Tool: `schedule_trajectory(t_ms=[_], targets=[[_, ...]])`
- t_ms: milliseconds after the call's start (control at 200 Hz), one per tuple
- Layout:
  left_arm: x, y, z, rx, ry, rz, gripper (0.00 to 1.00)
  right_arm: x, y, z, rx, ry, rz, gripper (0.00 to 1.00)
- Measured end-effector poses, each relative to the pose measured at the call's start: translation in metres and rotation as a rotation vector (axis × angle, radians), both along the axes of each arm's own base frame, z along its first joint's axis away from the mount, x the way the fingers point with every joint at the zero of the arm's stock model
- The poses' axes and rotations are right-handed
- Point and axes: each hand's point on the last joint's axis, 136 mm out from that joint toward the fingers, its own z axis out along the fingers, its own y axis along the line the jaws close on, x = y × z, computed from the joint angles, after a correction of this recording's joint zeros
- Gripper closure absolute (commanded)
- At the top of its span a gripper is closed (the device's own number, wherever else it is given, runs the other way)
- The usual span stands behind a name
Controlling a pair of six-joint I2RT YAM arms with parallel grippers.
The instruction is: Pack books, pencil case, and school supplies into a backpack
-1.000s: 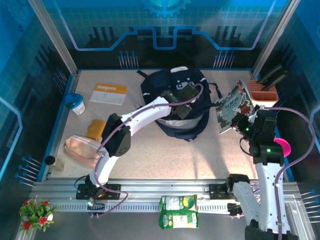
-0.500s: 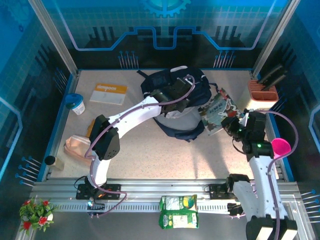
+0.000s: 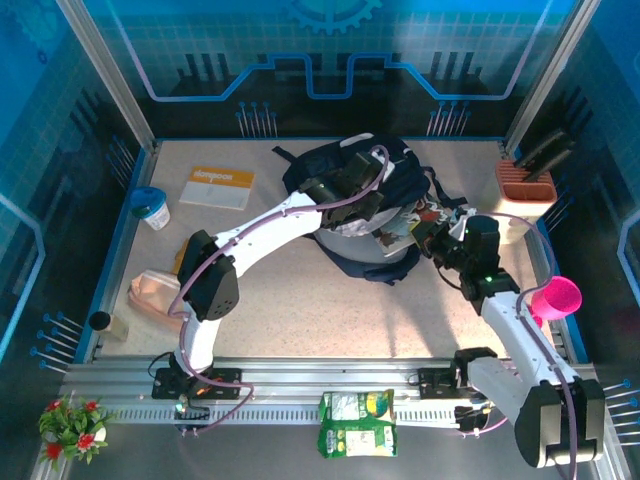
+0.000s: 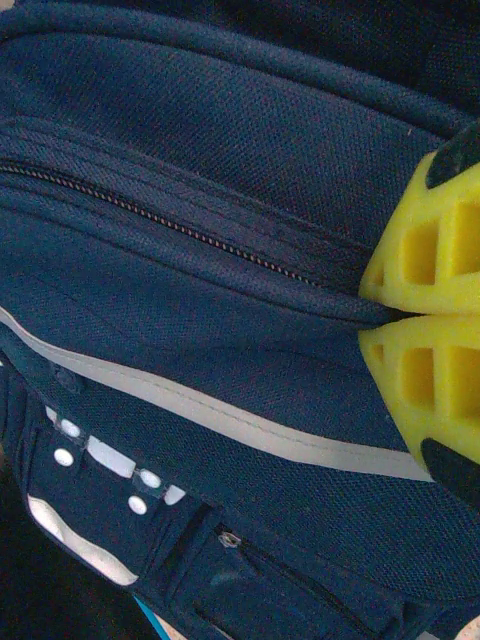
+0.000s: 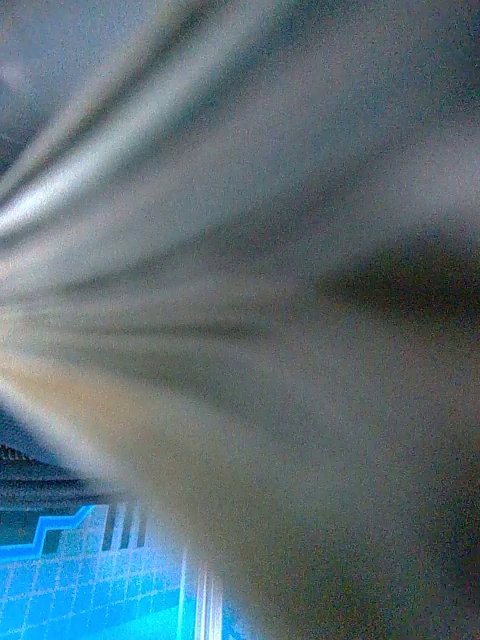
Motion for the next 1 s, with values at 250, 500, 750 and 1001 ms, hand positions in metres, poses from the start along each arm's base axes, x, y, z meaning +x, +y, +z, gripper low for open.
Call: schedule_trajectory(t_ms=[250, 500, 750, 1001], targets=[[0.002, 0.001, 0.007, -0.026, -0.002, 0.004, 1.0, 0.028, 0.013, -0.038, -0.017, 0.064, -0.014, 0.93], [0.015, 0.008, 0.02, -0.125, 0.036, 0.02, 1.0, 0.072, 0.02, -0.074, -0.02, 0.12, -0.042, 0.9], [0.023, 0.014, 0.03, -0.2, 0.065, 0.033, 1.0, 0.115, 0.045, -0.091, 0.009, 0.119, -0.037, 0.9], [0.026, 0.017, 0.032, -0.252, 0.099, 0.045, 1.0, 0.135, 0.065, -0.112, 0.039, 0.154, -0.035, 0.88]])
